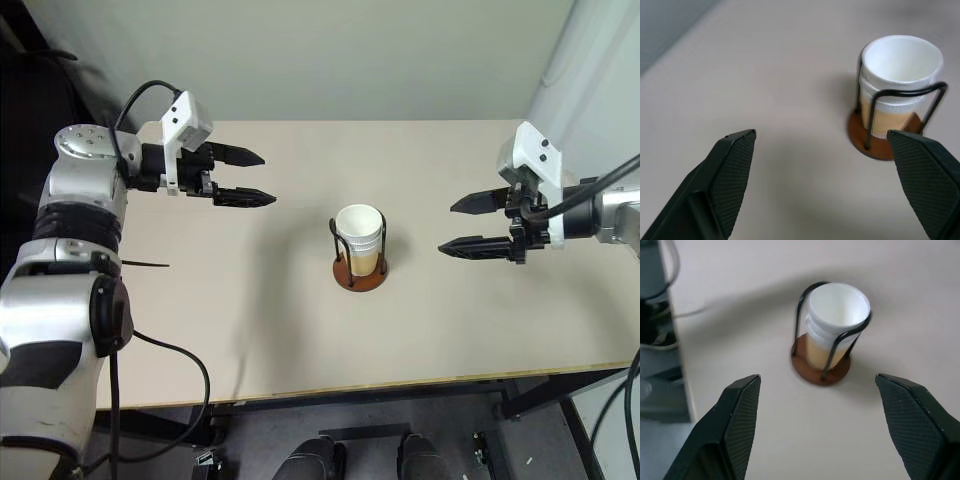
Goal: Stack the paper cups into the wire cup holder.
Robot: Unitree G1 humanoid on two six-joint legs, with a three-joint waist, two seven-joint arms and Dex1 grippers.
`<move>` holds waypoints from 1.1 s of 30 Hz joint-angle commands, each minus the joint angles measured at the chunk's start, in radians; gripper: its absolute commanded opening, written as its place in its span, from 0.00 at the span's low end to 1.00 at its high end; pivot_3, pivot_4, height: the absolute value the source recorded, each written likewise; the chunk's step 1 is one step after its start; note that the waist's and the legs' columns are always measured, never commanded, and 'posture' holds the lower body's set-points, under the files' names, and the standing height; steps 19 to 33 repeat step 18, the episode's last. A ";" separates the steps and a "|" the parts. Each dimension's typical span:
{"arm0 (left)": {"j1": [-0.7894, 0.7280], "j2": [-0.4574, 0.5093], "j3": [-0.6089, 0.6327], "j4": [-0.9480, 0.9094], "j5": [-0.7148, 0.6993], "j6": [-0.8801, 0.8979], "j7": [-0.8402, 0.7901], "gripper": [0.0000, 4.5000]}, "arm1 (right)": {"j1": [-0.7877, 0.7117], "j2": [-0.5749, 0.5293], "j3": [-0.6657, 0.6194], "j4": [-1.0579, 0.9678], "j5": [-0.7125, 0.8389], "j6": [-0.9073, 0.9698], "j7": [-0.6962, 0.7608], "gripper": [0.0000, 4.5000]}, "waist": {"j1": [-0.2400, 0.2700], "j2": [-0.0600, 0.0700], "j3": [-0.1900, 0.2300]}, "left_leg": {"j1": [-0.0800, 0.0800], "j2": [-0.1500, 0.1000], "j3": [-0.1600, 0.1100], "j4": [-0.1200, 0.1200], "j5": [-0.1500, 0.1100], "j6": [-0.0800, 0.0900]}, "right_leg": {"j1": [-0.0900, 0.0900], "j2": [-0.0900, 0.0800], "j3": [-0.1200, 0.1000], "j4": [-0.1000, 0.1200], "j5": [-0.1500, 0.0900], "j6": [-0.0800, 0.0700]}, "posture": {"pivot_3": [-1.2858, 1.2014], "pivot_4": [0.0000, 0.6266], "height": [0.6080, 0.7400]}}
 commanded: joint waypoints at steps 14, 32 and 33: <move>0.349 0.089 0.141 -0.677 -0.268 0.484 0.324 1.00 | -0.007 0.141 0.041 0.062 -0.062 -0.073 -0.065 0.83 | -0.005 -0.001 0.000 | 0.011 0.000 -0.002 -0.003 0.005 -0.005 | 0.008 0.002 0.003 0.001 0.007 -0.009 | 0.52 0.24 1.00; 0.349 0.086 0.111 -0.669 -0.291 0.483 0.325 1.00 | 0.026 0.140 0.010 0.023 -0.045 -0.046 -0.083 0.83 | -0.005 -0.001 0.000 | 0.011 0.000 -0.003 -0.004 0.006 -0.006 | 0.007 0.003 0.003 0.001 0.007 -0.011 | 0.52 0.24 1.00; 0.349 0.086 0.111 -0.669 -0.291 0.483 0.325 1.00 | 0.026 0.140 0.010 0.023 -0.045 -0.046 -0.083 0.83 | -0.005 -0.001 0.000 | 0.011 0.000 -0.003 -0.004 0.006 -0.006 | 0.007 0.003 0.003 0.001 0.007 -0.011 | 0.52 0.24 1.00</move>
